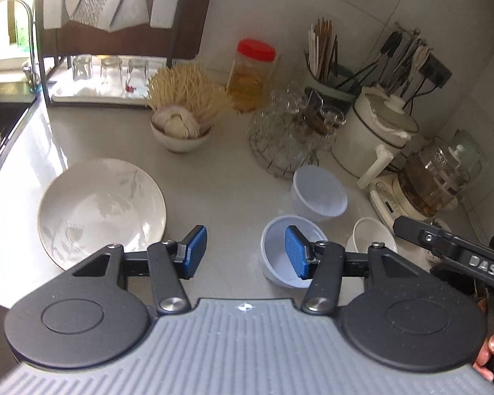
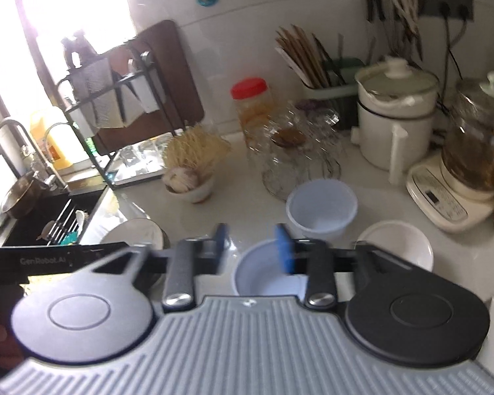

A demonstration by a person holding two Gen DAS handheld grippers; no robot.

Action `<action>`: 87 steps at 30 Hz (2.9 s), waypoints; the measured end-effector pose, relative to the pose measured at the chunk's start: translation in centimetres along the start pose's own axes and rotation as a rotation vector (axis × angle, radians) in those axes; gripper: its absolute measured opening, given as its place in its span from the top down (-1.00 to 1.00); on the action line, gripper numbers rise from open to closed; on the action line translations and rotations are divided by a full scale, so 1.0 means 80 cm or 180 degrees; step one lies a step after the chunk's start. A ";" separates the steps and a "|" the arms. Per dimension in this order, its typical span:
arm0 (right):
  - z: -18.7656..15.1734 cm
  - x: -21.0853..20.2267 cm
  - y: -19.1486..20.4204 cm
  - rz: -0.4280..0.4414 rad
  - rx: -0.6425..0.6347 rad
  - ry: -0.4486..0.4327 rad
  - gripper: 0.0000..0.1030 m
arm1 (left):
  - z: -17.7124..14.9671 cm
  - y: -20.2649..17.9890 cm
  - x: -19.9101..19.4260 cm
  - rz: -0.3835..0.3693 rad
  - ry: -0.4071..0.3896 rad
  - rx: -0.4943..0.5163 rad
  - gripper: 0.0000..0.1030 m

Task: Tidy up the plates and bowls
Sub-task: 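Move both tools toward the rim of the light blue plastic bowl, then close the left gripper on the blue bowl rim while the right gripper clamps it, then lift the blue bowl with both grippers, set it down, open both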

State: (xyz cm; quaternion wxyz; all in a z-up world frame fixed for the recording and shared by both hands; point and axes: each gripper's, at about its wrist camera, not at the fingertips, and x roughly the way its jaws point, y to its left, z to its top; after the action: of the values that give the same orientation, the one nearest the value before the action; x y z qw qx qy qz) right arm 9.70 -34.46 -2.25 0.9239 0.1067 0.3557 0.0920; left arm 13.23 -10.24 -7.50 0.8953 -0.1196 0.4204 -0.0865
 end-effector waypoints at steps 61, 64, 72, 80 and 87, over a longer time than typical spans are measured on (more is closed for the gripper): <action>-0.027 0.183 -0.053 0.0267 0.0298 0.1220 0.71 | -0.006 0.017 0.192 -0.0158 0.0842 -0.0435 0.69; -0.024 0.189 -0.042 0.0329 0.0226 0.1191 0.71 | -0.005 0.027 0.186 -0.0107 0.0796 -0.0462 0.69; -0.037 0.211 -0.027 0.0438 0.0119 0.1188 0.70 | -0.014 0.053 0.186 -0.0001 0.0703 -0.0585 0.69; -0.048 0.224 -0.025 0.0456 0.0100 0.1237 0.70 | -0.021 0.061 0.198 0.0053 0.0715 -0.0587 0.69; -0.052 0.229 -0.023 0.0480 0.0117 0.1264 0.66 | -0.023 0.065 0.202 0.0140 0.0804 -0.0544 0.68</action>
State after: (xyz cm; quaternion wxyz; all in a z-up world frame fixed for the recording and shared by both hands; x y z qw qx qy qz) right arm 20.38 -31.17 -17.43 0.8241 0.1296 0.5234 0.1736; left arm 22.27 -9.70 -21.97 0.8235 -0.1743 0.5380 -0.0450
